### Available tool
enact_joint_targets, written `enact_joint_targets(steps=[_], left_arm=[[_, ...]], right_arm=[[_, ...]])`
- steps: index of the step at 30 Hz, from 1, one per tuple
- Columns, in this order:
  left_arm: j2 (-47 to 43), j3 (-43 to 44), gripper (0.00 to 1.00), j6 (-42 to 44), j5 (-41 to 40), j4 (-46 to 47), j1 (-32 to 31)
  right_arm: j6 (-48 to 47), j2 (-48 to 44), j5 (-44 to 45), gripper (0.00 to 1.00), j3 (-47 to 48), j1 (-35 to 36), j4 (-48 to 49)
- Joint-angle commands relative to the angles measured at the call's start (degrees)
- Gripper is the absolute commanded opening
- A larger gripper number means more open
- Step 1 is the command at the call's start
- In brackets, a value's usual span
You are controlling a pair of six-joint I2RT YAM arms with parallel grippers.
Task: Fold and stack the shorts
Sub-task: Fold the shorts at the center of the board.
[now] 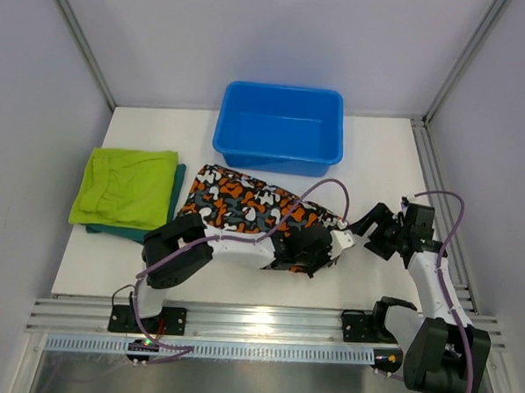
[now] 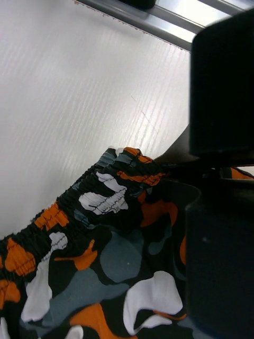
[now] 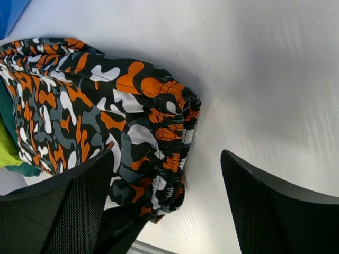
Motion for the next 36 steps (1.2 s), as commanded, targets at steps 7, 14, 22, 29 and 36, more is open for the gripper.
enact_joint_targets(steps=[7, 14, 22, 29, 36], left_arm=[[-9.9, -4.4, 0.00, -12.0, 4.2, 13.7, 4.8], [-9.5, -4.3, 0.00, -13.4, 6.0, 13.7, 4.7], [-8.8, -4.3, 0.00, -14.5, 6.0, 13.7, 4.7], [-9.5, -4.8, 0.00, -15.4, 7.9, 15.0, 4.6], [-14.1, -10.2, 0.00, -20.9, 3.7, 22.5, 2.9]], right_arm=[[8.9, -1.9, -7.5, 0.85, -8.4, 0.5, 12.1], [17.2, -2.5, -5.7, 0.86, -10.9, 3.3, 19.7], [24.5, -1.5, -1.3, 0.86, -13.3, 10.1, 26.8], [28.3, 3.1, 3.0, 0.83, -14.6, 10.9, 32.7], [31.9, 13.9, 2.8, 0.39, -17.2, 10.9, 46.5]])
